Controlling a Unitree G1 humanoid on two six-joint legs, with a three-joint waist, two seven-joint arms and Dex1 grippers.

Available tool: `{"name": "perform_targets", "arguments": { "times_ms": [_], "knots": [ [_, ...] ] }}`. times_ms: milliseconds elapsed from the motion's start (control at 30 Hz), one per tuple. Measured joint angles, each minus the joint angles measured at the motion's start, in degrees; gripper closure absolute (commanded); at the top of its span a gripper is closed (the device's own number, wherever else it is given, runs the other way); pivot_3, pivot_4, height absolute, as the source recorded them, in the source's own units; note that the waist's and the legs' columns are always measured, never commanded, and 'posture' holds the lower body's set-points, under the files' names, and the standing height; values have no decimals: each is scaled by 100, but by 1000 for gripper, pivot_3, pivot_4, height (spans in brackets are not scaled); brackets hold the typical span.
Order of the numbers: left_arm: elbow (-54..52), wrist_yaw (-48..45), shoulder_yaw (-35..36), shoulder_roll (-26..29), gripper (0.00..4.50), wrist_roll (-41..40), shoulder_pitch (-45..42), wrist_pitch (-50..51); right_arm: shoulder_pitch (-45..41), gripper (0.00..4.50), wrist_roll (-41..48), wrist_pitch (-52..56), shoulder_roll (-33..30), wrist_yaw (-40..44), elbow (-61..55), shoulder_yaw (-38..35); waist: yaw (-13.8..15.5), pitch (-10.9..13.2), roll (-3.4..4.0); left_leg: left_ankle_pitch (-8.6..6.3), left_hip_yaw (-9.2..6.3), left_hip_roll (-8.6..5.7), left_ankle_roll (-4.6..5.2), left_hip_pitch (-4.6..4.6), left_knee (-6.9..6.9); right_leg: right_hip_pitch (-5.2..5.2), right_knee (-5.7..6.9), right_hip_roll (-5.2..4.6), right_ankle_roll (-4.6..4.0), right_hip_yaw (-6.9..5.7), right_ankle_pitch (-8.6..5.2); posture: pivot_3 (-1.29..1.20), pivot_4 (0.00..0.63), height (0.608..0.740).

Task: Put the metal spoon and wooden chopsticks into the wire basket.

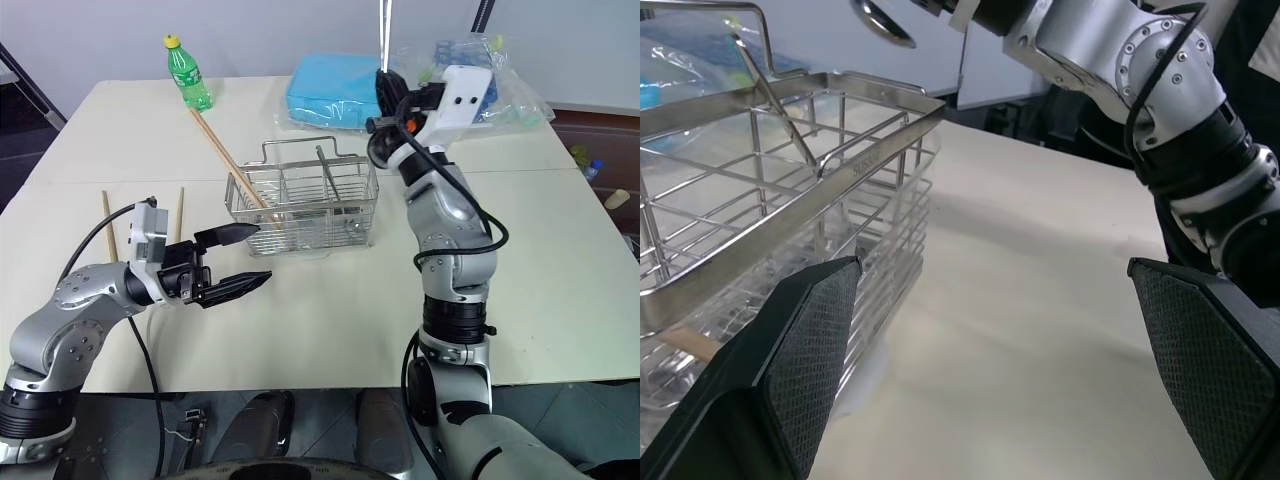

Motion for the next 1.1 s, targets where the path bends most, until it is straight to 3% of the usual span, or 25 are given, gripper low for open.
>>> {"name": "perform_targets", "arguments": {
  "times_ms": [533,1067,1100],
  "knots": [
    [-64,63,-25,-37,0,191,205,-119,518,4483,176,162,434,-7,-394,576,-2,1,2,0,-2,3,0,0,-2,-2,0,4,-1,0,-1,0,150,740],
    [-71,281,-19,-131,0,211,205,-146,690,4483,146,-274,448,220,-65,604,-3,2,4,0,-2,8,0,0,-2,-3,0,10,-2,0,0,0,150,740],
    [-79,289,-19,-131,0,207,205,-146,690,3660,142,-315,451,223,-28,604,-3,2,4,0,-2,8,0,0,-2,-3,0,10,-2,0,0,0,150,740]
  ]
}}
